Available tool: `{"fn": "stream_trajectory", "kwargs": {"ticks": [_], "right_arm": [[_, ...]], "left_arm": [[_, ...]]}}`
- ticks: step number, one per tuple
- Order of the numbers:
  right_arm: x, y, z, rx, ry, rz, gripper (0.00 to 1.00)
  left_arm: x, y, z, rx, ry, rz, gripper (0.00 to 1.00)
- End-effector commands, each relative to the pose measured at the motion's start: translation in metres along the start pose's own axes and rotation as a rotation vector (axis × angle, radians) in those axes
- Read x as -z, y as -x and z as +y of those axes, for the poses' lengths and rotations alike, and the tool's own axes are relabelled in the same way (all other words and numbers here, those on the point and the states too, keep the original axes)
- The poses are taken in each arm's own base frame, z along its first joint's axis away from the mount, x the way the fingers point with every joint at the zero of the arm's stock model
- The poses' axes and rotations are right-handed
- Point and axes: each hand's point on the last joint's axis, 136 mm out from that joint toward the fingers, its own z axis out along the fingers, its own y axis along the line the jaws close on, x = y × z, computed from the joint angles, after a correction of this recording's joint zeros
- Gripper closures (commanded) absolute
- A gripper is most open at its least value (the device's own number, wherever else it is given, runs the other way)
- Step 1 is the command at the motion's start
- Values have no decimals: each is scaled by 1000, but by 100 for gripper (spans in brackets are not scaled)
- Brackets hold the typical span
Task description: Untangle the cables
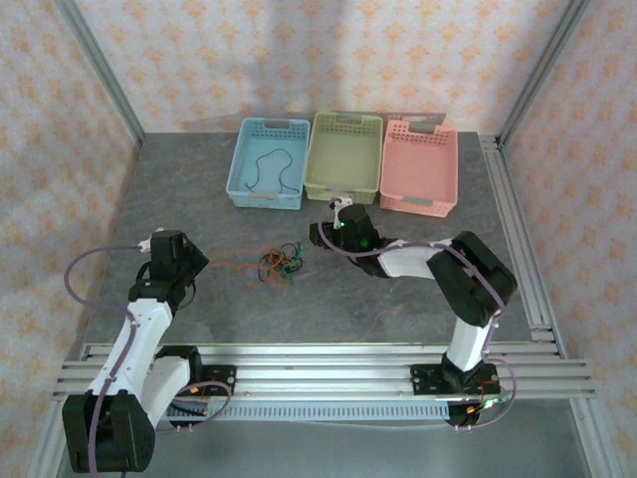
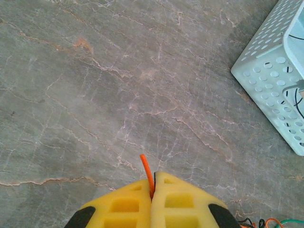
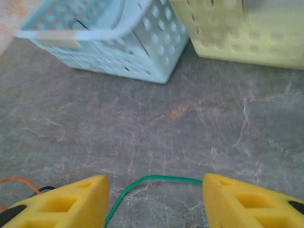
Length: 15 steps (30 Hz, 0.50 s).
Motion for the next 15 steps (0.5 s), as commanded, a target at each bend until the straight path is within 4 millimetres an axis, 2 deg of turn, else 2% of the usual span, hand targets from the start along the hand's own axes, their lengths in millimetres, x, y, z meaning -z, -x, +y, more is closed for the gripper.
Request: {"fn": "stream_trajectory", "kwargs": {"ticks": [1, 3, 7, 15], "right_arm": [[-14, -22, -16, -152, -130, 133, 48], [-21, -26, -21, -174, -206, 176, 50], [-27, -29, -20, -136, -330, 228, 50], [-34, -27, -21, -178, -423, 289, 50]], "left_arm": [[-1, 1, -3, -2, -5, -4, 100], [-1, 1, -3, -3, -3, -3, 100], [-1, 1, -3, -5, -1, 0, 100], [-1, 0, -3, -8, 3, 4, 100]]}}
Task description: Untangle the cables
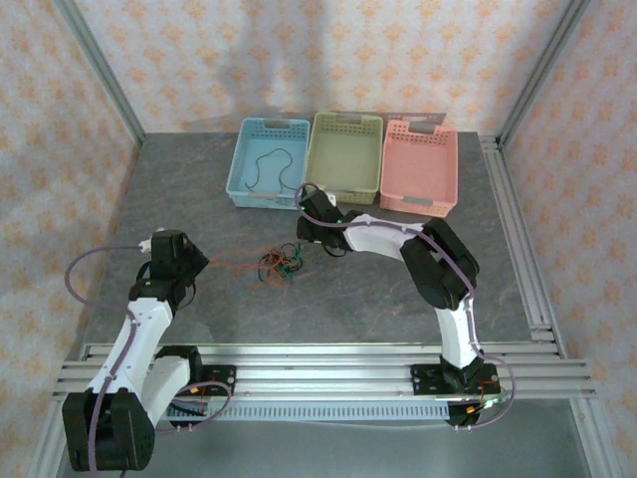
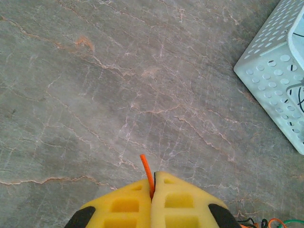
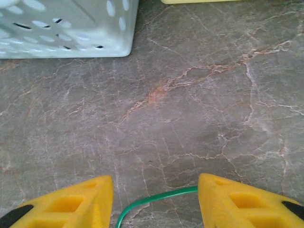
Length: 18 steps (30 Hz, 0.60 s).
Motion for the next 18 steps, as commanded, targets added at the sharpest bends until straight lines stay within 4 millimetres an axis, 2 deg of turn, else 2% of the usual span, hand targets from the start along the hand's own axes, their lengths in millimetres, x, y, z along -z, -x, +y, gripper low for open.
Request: {"fn": "stream_trajectory", "kwargs": {"ticks": [1, 12, 18], "right_arm": [[-8, -12, -22, -24, -137, 72, 50], [-9, -8, -12, 14, -198, 99, 49], [-9, -7, 1, 38, -203, 113, 49]], "left_arm": [[0, 2, -4, -8, -3, -1, 100], [-1, 1, -4, -10, -3, 6, 100], [-1, 1, -4, -10, -2, 5, 100]]}}
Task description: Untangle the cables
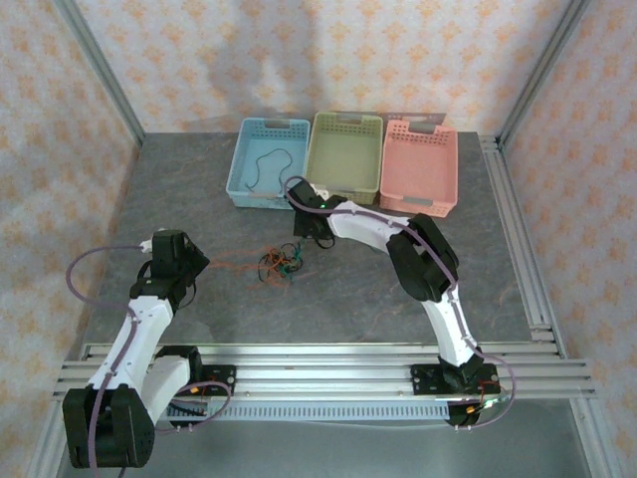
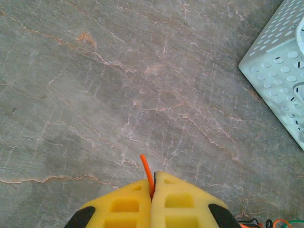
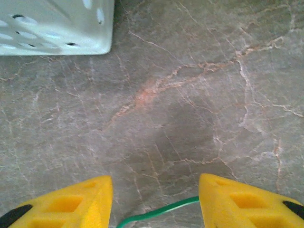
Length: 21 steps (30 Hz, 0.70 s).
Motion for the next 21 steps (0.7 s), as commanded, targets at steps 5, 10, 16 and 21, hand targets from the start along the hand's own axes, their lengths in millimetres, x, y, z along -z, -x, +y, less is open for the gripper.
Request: {"fn": "stream_trajectory", "kwargs": {"ticks": [5, 10, 16, 21], "right_arm": [[-3, -9, -1, 31, -54, 39, 49], [-17, -18, -6, 33, -52, 24, 51], [-35, -29, -12, 22, -54, 24, 52], [-37, -31, -11, 28, -49, 30, 52]], "left_arm": [[3, 3, -6, -9, -14, -9, 100], [3, 3, -6, -8, -16, -11, 100], [3, 3, -6, -10, -16, -13, 100], [3, 3, -5, -11, -13, -15, 100]]}}
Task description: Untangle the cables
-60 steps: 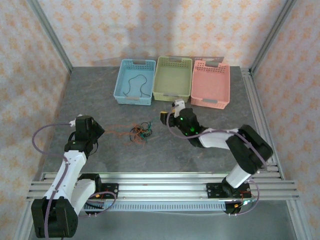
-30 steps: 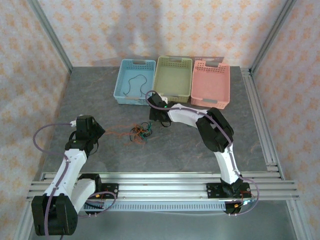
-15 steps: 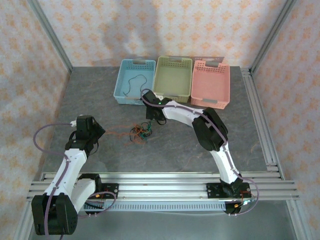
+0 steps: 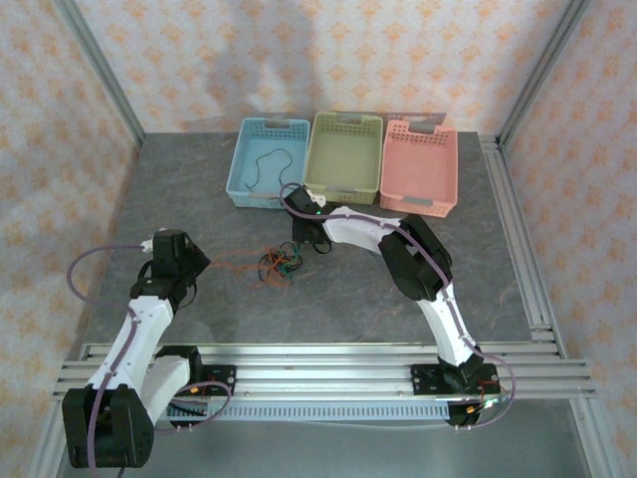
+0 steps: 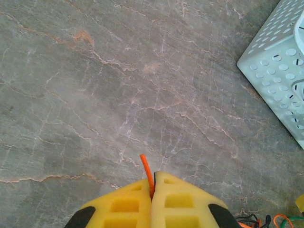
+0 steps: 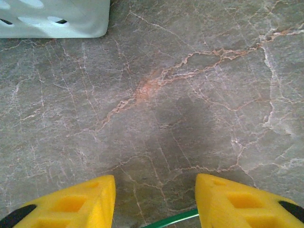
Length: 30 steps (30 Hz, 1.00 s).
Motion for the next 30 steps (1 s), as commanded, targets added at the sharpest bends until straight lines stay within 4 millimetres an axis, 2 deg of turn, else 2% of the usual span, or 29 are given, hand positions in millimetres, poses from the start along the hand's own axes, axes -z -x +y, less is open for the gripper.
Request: {"fn": "stream_trajectory", "kwargs": {"ticks": [1, 6, 8, 12, 14, 16, 18, 20, 25, 30], "right_arm": [[-18, -19, -9, 11, -34, 36, 53], [-15, -16, -7, 5, -20, 18, 53], [-14, -16, -7, 3, -13, 13, 53], [-11, -13, -7, -4, -2, -8, 53], [-10, -13, -8, -4, -1, -13, 53], [-8, -12, -9, -7, -1, -25, 53], [-6, -10, -11, -9, -1, -38, 53], [-4, -9, -11, -12, -2, -48, 53], [1, -2, -11, -14, -2, -80, 53], [27, 30, -17, -8, -33, -160, 52]], "left_arm": [[3, 4, -4, -3, -9, -20, 100], [8, 10, -15, 13, -60, -59, 100], [10, 14, -34, 20, -122, -81, 100], [9, 20, -77, -28, -142, -88, 100], [0, 17, -95, -65, -144, -96, 100], [-17, 6, -107, -90, -148, -80, 100], [-35, -6, -110, -114, -136, -55, 100], [-51, -16, -105, -120, -101, -33, 100], [-54, -19, -100, -135, -62, -11, 100], [-55, -23, -101, -137, -70, 7, 100]]}}
